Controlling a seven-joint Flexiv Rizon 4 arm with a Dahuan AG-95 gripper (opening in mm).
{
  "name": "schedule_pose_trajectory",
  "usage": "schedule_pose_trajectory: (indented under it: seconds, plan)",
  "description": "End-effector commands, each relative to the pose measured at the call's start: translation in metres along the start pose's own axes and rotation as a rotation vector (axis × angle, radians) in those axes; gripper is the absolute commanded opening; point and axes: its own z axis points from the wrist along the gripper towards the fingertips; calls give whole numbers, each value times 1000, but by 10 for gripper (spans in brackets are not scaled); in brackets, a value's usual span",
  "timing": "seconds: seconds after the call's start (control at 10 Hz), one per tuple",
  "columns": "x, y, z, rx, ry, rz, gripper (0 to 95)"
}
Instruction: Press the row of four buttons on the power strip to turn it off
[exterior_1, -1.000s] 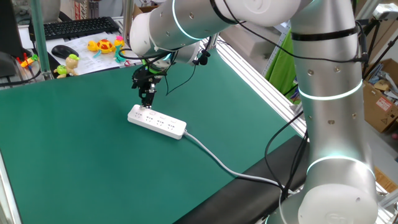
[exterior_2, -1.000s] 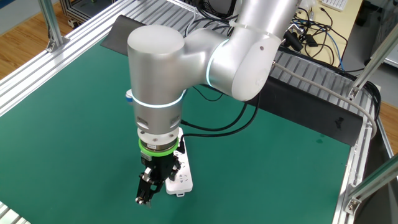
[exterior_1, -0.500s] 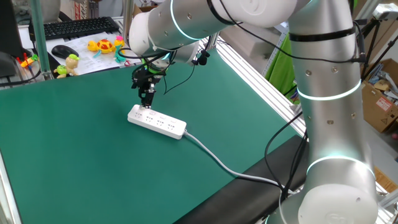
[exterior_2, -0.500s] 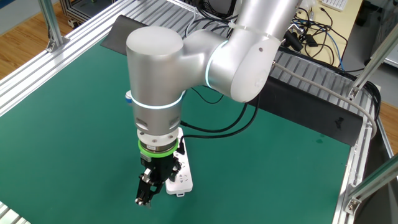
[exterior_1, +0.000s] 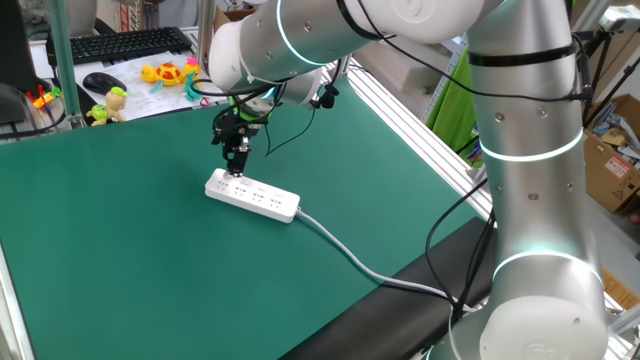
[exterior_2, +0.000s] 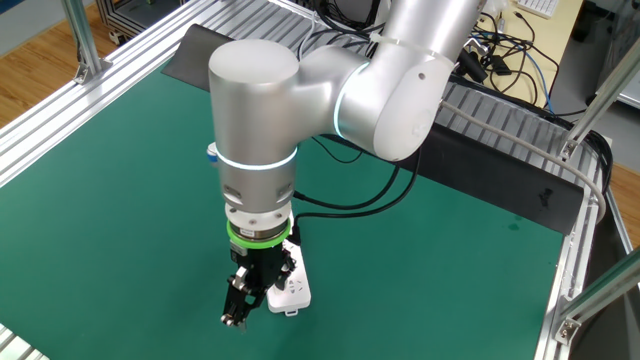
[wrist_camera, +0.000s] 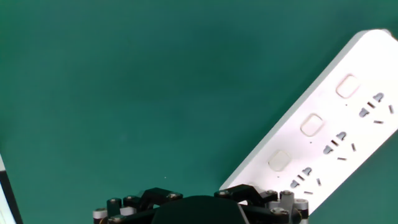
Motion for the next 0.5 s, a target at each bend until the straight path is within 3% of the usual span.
schedule_pose_trajectory:
  seconds: [0.1, 0.5]
  plan:
    - [0, 0, 2, -8, 3, -2, 950]
    - [1, 7, 2, -19, 5, -1, 950]
